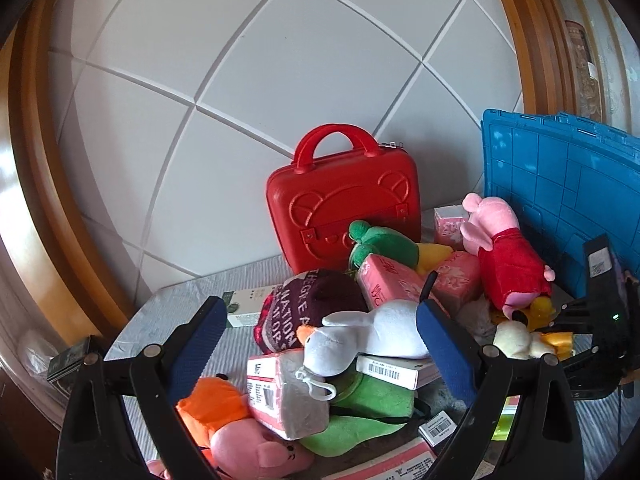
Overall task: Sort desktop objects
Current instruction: 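Grasp the cream teddy bear with right gripper while left grasps white plush dog, then carry both plush toys into the blue crate and open both grippers, then return both grippers to the heap of items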
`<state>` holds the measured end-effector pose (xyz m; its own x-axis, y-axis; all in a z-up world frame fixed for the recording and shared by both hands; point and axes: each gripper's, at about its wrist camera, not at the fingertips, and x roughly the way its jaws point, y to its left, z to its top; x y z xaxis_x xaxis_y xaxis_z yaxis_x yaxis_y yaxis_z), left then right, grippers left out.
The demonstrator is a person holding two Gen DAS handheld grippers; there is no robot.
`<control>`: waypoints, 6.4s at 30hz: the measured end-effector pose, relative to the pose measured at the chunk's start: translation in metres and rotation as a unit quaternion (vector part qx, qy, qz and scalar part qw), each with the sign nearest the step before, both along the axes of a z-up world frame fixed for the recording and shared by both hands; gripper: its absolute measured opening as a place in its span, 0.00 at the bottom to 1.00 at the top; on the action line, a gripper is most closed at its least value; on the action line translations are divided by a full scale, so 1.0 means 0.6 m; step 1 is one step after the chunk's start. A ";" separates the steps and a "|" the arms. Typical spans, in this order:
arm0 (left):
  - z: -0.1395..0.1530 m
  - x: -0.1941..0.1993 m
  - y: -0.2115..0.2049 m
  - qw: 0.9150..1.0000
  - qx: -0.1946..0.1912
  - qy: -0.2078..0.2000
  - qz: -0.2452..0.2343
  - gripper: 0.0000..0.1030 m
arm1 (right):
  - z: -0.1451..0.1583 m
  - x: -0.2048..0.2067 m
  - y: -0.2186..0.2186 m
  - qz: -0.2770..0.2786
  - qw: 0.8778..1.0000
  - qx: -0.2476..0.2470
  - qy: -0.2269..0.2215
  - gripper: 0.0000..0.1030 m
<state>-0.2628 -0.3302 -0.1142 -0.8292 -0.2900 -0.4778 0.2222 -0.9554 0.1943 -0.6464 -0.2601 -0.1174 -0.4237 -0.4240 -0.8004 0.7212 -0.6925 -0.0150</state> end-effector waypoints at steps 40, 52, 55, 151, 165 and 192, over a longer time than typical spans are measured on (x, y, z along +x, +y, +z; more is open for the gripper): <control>-0.197 -0.130 0.029 0.957 0.003 -0.198 -0.209 0.73 | 0.040 -0.022 0.008 -0.062 0.995 -0.074 -0.008 0.31; -0.209 -0.039 0.026 0.985 0.086 -0.134 -0.062 0.36 | 0.070 0.009 0.035 -0.124 0.985 -0.116 0.011 0.31; -0.184 -0.020 0.021 0.989 0.074 -0.119 -0.052 0.35 | 0.096 0.029 0.035 -0.120 0.984 -0.126 0.031 0.31; 0.223 0.111 0.336 0.995 0.008 0.094 0.005 0.87 | 0.506 0.271 0.351 -0.236 0.917 -0.224 0.232 0.60; 0.158 0.196 0.096 0.996 -0.015 0.067 0.058 0.87 | 0.444 0.287 0.135 -0.232 0.933 -0.210 0.179 0.60; -0.061 0.216 -0.021 0.994 -0.008 -0.024 0.110 0.87 | 0.023 0.109 0.069 -0.252 0.960 -0.091 -0.079 0.63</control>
